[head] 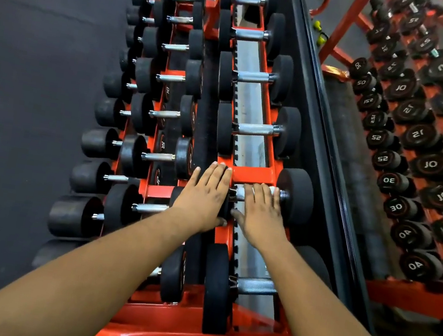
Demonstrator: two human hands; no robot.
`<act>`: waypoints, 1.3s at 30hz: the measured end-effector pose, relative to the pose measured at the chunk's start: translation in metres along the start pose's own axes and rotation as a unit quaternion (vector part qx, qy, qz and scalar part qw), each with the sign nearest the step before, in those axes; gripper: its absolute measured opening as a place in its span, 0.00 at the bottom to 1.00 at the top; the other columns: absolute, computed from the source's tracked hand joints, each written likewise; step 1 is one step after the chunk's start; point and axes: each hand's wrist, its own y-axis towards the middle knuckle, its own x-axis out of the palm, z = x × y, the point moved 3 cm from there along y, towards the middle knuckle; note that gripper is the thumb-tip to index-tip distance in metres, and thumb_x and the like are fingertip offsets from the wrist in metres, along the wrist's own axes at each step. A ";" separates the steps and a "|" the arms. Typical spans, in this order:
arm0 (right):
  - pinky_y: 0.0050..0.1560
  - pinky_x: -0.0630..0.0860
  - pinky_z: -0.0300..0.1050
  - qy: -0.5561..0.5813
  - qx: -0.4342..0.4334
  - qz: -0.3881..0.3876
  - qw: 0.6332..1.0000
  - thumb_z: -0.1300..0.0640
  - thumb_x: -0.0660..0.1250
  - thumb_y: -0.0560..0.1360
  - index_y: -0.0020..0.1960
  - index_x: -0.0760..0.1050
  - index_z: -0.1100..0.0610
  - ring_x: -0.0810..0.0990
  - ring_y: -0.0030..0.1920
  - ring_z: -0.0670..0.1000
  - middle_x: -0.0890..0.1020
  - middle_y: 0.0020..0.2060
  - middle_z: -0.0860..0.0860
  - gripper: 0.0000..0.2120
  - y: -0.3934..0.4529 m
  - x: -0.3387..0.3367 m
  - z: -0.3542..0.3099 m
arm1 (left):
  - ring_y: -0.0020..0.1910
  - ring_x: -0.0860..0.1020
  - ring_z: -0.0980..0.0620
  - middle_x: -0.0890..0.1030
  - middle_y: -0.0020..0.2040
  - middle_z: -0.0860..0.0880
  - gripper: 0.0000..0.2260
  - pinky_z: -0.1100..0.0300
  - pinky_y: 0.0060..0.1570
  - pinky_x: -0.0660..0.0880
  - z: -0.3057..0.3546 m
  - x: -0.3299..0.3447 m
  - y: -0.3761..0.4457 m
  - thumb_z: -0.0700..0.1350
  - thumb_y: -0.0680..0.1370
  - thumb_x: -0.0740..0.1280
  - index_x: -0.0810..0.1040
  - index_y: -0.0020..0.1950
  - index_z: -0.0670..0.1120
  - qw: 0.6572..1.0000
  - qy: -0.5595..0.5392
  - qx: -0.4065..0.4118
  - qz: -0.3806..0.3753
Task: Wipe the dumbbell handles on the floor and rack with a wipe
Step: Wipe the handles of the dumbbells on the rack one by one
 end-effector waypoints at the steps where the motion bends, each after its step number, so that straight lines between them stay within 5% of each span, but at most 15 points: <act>1: 0.78 0.54 0.61 0.003 0.000 -0.015 1.000 0.37 0.61 0.78 0.72 0.67 0.55 0.69 0.70 0.57 0.74 0.66 0.53 0.30 0.007 -0.003 0.001 | 0.81 0.36 0.45 0.38 0.83 0.44 0.56 0.41 0.80 0.43 0.001 0.000 0.000 0.65 0.75 0.70 0.33 0.81 0.43 1.000 0.000 0.002 -0.004; 6: 0.60 0.72 0.56 0.007 -0.049 -0.172 0.984 0.39 0.71 0.73 0.61 0.72 0.53 0.77 0.59 0.58 0.80 0.57 0.53 0.25 0.056 -0.030 0.000 | 0.82 0.38 0.44 0.39 0.83 0.44 0.56 0.40 0.79 0.43 0.000 -0.002 0.002 0.65 0.74 0.71 0.34 0.81 0.42 1.000 0.000 -0.003 -0.010; 11: 0.79 0.53 0.59 -0.015 -0.098 -0.057 0.993 0.47 0.72 0.74 0.76 0.63 0.56 0.68 0.72 0.55 0.71 0.68 0.52 0.34 0.014 -0.011 -0.006 | 0.82 0.37 0.46 0.40 0.83 0.45 0.56 0.41 0.80 0.43 0.002 -0.002 0.000 0.63 0.74 0.72 0.35 0.82 0.43 1.000 -0.015 -0.004 -0.006; 17: 0.59 0.73 0.54 -0.040 -0.050 -0.126 0.990 0.57 0.62 0.79 0.64 0.72 0.54 0.79 0.59 0.57 0.81 0.57 0.54 0.14 0.050 -0.038 -0.029 | 0.82 0.38 0.45 0.40 0.83 0.44 0.57 0.40 0.80 0.43 0.002 -0.005 0.001 0.65 0.73 0.71 0.35 0.81 0.42 1.000 -0.004 0.000 -0.018; 24: 0.79 0.52 0.60 -0.041 -0.013 -0.020 0.999 0.43 0.75 0.68 0.76 0.60 0.61 0.66 0.73 0.60 0.69 0.69 0.58 0.45 0.005 0.006 -0.037 | 0.82 0.37 0.45 0.39 0.83 0.45 0.56 0.40 0.80 0.44 0.001 -0.003 0.001 0.64 0.73 0.71 0.35 0.82 0.43 1.000 -0.002 -0.001 -0.011; 29: 0.63 0.71 0.53 -0.028 -0.016 -0.069 0.997 0.51 0.69 0.76 0.63 0.72 0.54 0.78 0.59 0.56 0.80 0.57 0.53 0.17 0.049 -0.027 -0.035 | 0.82 0.38 0.44 0.40 0.83 0.44 0.56 0.40 0.80 0.43 0.001 -0.004 0.002 0.65 0.74 0.71 0.35 0.82 0.42 1.000 0.001 0.000 -0.016; 31: 0.65 0.70 0.53 -0.017 -0.008 -0.101 0.995 0.49 0.73 0.73 0.64 0.72 0.54 0.78 0.60 0.56 0.80 0.57 0.53 0.22 0.051 -0.028 -0.038 | 0.82 0.38 0.45 0.40 0.83 0.44 0.56 0.40 0.80 0.43 0.001 -0.006 0.002 0.65 0.74 0.71 0.35 0.82 0.42 1.000 0.000 0.000 -0.013; 34: 0.77 0.60 0.54 0.033 -0.009 -0.031 0.999 0.47 0.78 0.67 0.69 0.69 0.55 0.73 0.66 0.55 0.77 0.61 0.52 0.35 0.018 -0.014 -0.035 | 0.82 0.37 0.45 0.39 0.83 0.45 0.55 0.41 0.80 0.43 0.001 -0.005 0.000 0.63 0.74 0.71 0.35 0.82 0.42 1.000 -0.007 0.001 -0.018; 39: 0.80 0.55 0.50 0.108 -0.029 -0.011 0.994 0.64 0.56 0.81 0.78 0.64 0.57 0.60 0.79 0.54 0.65 0.78 0.55 0.25 0.004 -0.021 -0.022 | 0.81 0.36 0.45 0.37 0.83 0.43 0.53 0.41 0.80 0.43 0.000 -0.007 0.001 0.63 0.77 0.68 0.33 0.81 0.42 1.000 0.005 0.009 -0.026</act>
